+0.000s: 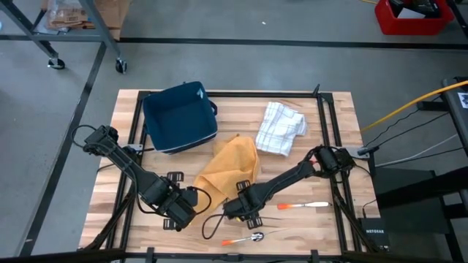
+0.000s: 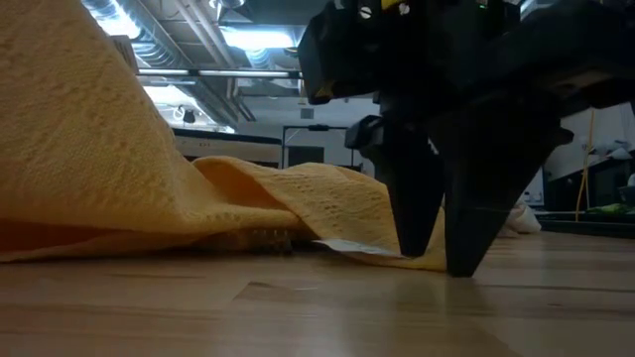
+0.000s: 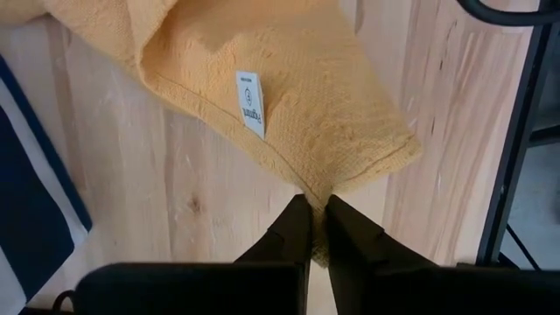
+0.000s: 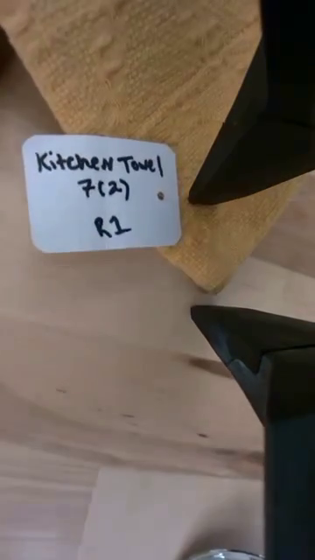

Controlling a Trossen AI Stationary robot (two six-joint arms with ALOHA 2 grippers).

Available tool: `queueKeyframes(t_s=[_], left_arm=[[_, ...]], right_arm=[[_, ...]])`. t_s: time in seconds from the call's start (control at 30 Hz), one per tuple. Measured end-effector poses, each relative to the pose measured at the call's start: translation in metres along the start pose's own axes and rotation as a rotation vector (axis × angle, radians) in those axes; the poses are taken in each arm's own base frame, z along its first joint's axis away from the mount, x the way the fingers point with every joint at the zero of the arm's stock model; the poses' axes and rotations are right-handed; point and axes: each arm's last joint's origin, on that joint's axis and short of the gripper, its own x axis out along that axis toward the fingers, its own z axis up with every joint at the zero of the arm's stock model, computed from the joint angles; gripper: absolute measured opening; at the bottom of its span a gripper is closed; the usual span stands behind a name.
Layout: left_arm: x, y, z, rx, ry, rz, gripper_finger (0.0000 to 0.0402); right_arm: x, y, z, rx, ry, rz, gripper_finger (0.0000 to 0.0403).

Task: Fold towel
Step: Fold the yellow towel

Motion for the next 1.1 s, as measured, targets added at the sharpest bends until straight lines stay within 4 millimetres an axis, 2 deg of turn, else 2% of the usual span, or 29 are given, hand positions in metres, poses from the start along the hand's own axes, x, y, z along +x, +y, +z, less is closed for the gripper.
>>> queueKeyframes(t_s=[0.1,0.2,0.33,0.5,0.57,0.67,0.87,0.93,1.1], left_arm=[[0.000,0.000,0.000,0.000,0.000,-0.001,0.0010],[0.000,0.000,0.000,0.000,0.000,0.000,0.0007],[0.000,0.000,0.000,0.000,-0.004,0.004,0.0012],[0.000,0.000,0.000,0.000,-0.004,0.004,0.0008],[0.000,0.000,0.000,0.000,-0.008,0.009,0.0007],[0.000,0.001,0.001,0.002,-0.033,0.040,0.0009],[-0.001,0.000,-0.001,-0.016,-0.115,0.140,0.0006],[-0.002,-0.001,-0.002,-0.025,-0.139,0.167,0.0006],[-0.006,-0.001,-0.007,-0.058,-0.171,0.231,0.0006]], right_arm=[[0.007,0.000,-0.001,0.001,0.020,-0.007,0.0204],[0.008,0.000,-0.001,0.001,0.023,-0.007,0.0181],[0.009,0.001,-0.001,0.000,0.023,-0.001,0.0118],[0.010,0.001,0.000,0.002,0.021,0.009,0.0022],[0.010,0.001,0.000,0.003,0.021,0.011,0.0015],[0.006,0.001,0.002,0.002,0.022,0.010,0.0027],[-0.020,0.001,0.009,-0.001,0.075,-0.052,0.0011],[-0.039,-0.001,0.015,-0.002,0.054,-0.111,0.0013],[-0.087,-0.007,0.014,-0.013,0.090,-0.316,0.0010]])
